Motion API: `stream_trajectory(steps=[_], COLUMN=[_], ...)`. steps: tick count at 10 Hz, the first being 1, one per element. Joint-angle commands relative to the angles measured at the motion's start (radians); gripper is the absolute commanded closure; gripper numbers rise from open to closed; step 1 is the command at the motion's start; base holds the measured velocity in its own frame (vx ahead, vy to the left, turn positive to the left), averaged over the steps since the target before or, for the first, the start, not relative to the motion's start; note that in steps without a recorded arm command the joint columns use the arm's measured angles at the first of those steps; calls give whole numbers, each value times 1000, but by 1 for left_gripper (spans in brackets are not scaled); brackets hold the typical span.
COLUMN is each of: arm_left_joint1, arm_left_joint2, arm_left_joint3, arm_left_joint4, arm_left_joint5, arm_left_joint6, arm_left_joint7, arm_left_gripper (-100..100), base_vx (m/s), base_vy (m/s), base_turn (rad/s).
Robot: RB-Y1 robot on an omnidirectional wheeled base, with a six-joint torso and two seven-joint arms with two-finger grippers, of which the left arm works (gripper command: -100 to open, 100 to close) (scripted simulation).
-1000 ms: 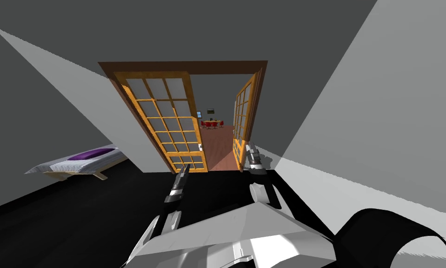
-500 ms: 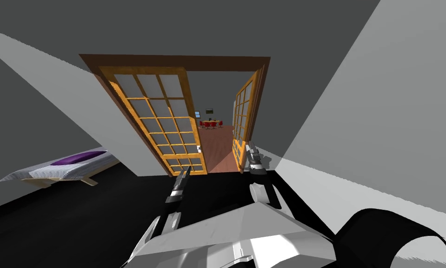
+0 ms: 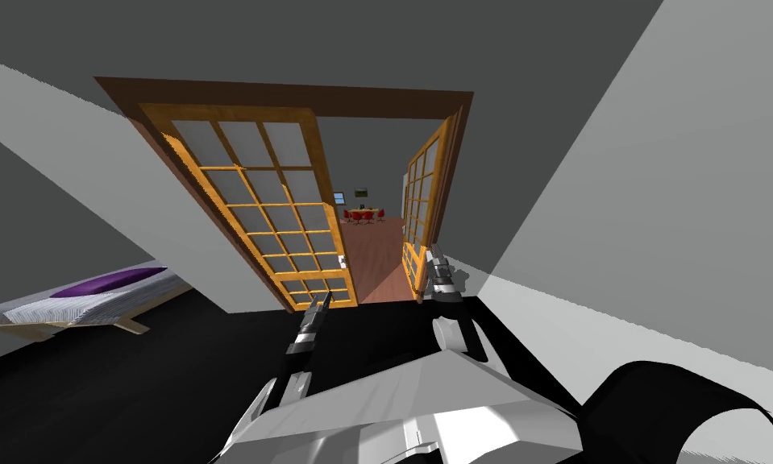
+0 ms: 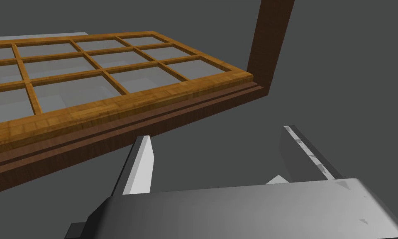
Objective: Push the door open
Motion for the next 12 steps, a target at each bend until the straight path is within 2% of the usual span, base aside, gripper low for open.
stream_trajectory(steps=[1,12], arm_left_joint1=[-10,-93], arm_left_joint2=[7,50], arm_left_joint3=[-3,-18], arm_left_joint4=[36,294], arm_left_joint5=[4,30], arm_left_joint6=[-6,-59], arm_left_joint7=[-31,-210], arm_left_gripper=[-100,-100], base_vx=[92,95], base_vy=[24,17], base_turn=[-41,-36])
